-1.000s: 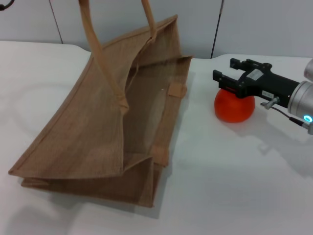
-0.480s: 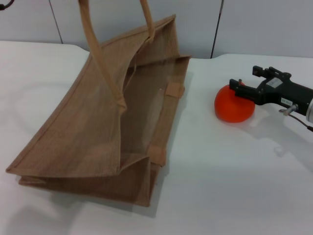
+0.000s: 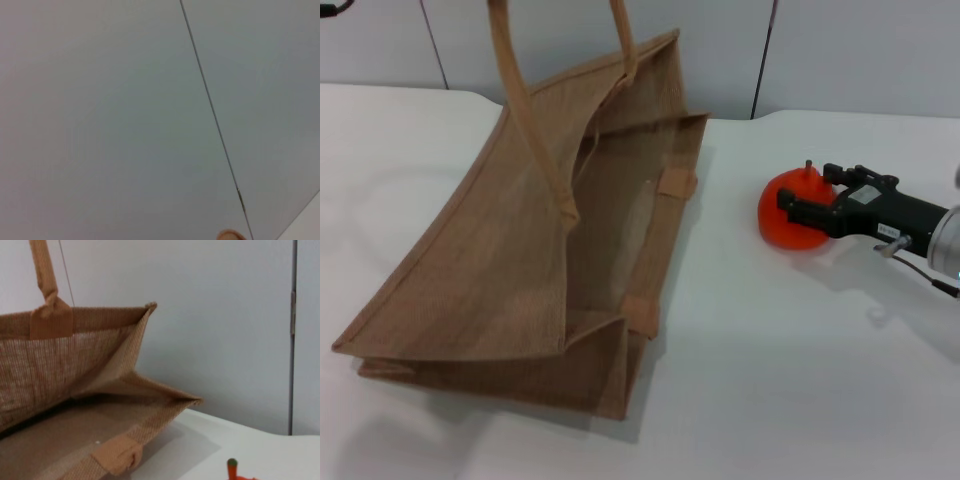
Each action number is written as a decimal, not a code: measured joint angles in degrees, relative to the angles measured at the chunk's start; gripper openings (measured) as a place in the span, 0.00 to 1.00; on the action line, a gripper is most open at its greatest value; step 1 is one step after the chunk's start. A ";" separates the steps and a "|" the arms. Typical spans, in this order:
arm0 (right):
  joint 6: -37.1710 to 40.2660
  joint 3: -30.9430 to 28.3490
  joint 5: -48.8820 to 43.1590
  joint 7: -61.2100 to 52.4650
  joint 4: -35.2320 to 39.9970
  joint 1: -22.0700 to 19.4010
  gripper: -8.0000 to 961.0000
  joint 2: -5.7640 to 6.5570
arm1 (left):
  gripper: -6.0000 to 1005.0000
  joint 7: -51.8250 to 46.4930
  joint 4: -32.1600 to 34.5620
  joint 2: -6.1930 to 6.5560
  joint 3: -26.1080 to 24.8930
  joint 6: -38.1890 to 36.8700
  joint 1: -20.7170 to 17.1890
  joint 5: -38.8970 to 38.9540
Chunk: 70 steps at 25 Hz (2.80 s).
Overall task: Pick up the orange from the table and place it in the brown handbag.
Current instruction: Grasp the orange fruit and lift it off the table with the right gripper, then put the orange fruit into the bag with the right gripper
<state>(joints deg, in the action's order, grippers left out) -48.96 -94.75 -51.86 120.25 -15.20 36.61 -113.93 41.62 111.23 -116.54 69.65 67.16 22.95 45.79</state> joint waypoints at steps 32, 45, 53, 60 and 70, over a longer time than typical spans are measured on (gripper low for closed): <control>8.43 1.46 -3.09 -4.80 2.62 4.88 0.65 -1.74 | 0.13 0.12 -1.39 0.00 0.49 0.00 0.72 -0.62; 8.72 1.77 -3.09 -4.88 0.68 4.82 0.56 -1.41 | 0.13 0.22 -1.52 0.09 0.49 -0.18 0.72 -1.17; 7.80 1.64 -3.10 -5.11 -3.73 3.89 0.46 -1.12 | 0.13 0.22 -1.98 0.03 0.48 -0.20 0.92 -1.40; 4.21 1.72 -7.82 -9.19 -17.38 0.43 0.41 -1.49 | 0.13 0.22 -2.18 0.00 0.56 -0.38 1.64 -1.41; -0.11 5.15 -13.44 -13.82 -27.77 -4.98 0.35 -1.93 | 0.13 1.25 -2.08 0.12 0.10 -2.41 1.75 -1.47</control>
<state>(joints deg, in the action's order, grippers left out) -49.07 -89.61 -65.30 106.42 -42.97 31.62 -115.86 42.88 109.15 -116.43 69.75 64.74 24.70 44.32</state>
